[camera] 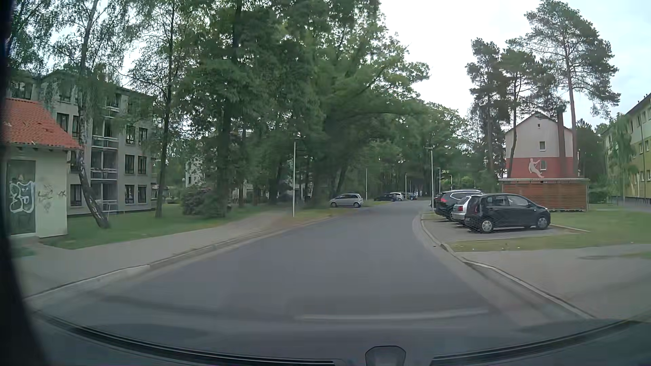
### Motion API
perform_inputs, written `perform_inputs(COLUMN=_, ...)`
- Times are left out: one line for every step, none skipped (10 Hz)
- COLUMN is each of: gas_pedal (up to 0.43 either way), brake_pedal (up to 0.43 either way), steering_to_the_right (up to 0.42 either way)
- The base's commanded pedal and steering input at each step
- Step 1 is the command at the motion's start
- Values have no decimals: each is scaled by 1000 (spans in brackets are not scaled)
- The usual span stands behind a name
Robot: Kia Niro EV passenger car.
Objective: Follow the waypoints while adhering to traffic rules and regulations
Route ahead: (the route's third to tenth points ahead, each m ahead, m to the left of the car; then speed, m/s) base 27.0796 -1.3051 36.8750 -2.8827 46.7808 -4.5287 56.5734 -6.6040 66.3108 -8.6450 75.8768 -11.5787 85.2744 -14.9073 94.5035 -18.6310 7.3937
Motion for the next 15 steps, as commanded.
perform_inputs(gas_pedal=138, brake_pedal=6, steering_to_the_right=25)
perform_inputs(gas_pedal=138, brake_pedal=6, steering_to_the_right=25)
perform_inputs(gas_pedal=138, brake_pedal=6, steering_to_the_right=25)
perform_inputs(gas_pedal=138, brake_pedal=6, steering_to_the_right=25)
perform_inputs(gas_pedal=138, brake_pedal=6, steering_to_the_right=25)
perform_inputs(gas_pedal=138, brake_pedal=6, steering_to_the_right=25)
perform_inputs(gas_pedal=138, brake_pedal=6, steering_to_the_right=26)
perform_inputs(gas_pedal=138, brake_pedal=6, steering_to_the_right=26)
perform_inputs(gas_pedal=138, brake_pedal=6, steering_to_the_right=26)
perform_inputs(gas_pedal=138, brake_pedal=6, steering_to_the_right=26)
perform_inputs(gas_pedal=138, brake_pedal=6, steering_to_the_right=26)
perform_inputs(gas_pedal=138, brake_pedal=6, steering_to_the_right=26)
perform_inputs(gas_pedal=138, brake_pedal=6, steering_to_the_right=26)
perform_inputs(gas_pedal=138, brake_pedal=6, steering_to_the_right=26)
perform_inputs(gas_pedal=138, brake_pedal=6, steering_to_the_right=26)
